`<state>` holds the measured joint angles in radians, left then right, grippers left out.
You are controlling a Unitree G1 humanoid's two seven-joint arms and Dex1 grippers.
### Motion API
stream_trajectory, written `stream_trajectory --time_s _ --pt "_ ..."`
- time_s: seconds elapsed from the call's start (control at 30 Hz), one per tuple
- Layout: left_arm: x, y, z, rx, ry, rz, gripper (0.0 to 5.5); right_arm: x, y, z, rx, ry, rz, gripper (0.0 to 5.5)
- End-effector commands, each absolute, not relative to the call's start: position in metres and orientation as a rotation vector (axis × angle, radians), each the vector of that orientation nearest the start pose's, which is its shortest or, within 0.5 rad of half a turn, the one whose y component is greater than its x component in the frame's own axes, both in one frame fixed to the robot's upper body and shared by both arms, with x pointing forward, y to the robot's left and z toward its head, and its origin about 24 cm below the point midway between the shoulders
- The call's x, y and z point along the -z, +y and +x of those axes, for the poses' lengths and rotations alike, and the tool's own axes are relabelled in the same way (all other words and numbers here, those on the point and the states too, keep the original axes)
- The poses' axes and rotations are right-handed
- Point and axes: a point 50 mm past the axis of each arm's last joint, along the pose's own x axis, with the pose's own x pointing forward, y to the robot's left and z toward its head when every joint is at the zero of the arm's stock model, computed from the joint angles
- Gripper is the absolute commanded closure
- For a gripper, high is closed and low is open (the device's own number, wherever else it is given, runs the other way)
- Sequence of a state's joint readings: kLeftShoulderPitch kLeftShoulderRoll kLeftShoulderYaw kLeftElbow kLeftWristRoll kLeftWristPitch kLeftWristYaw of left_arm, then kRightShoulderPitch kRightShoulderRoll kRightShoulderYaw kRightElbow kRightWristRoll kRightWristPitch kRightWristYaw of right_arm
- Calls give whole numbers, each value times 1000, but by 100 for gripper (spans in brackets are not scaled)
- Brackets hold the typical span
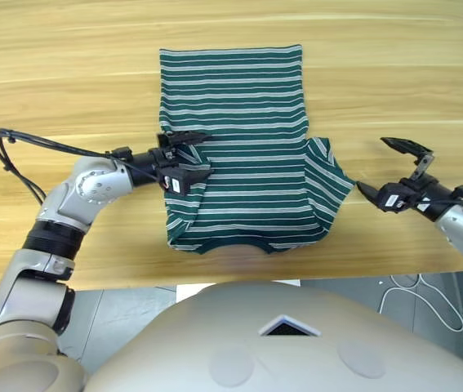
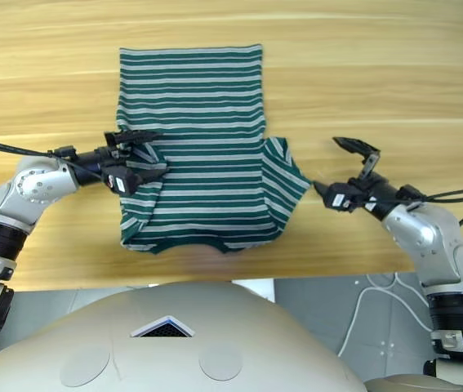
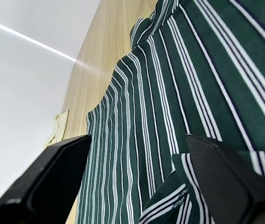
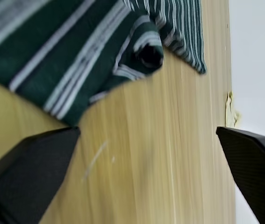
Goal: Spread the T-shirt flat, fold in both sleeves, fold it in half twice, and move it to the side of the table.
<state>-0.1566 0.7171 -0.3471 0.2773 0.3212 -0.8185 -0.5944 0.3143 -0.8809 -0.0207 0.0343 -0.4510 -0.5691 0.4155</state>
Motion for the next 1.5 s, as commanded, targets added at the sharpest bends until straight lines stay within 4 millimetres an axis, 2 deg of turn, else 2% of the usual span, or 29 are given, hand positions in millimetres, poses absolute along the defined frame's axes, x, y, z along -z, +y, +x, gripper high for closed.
stream_trajectory --time_s 0.03,0.17,1.17,1.33,1.5 --pt "-45 181 229 1199 -249 1096 171 -32 -265 159 -950 202 -1250 10" --pt "-45 181 229 1198 -249 1100 171 -32 -266 157 -960 205 -1244 10" --pt "-51 179 231 1178 -293 1105 167 -26 -265 156 -977 211 -1221 536" --pt "-51 178 230 1176 -298 1100 167 -28 -263 156 -977 184 -1221 545" --pt "-53 177 231 1171 -309 1094 167 -47 -254 158 -951 54 -1178 545"
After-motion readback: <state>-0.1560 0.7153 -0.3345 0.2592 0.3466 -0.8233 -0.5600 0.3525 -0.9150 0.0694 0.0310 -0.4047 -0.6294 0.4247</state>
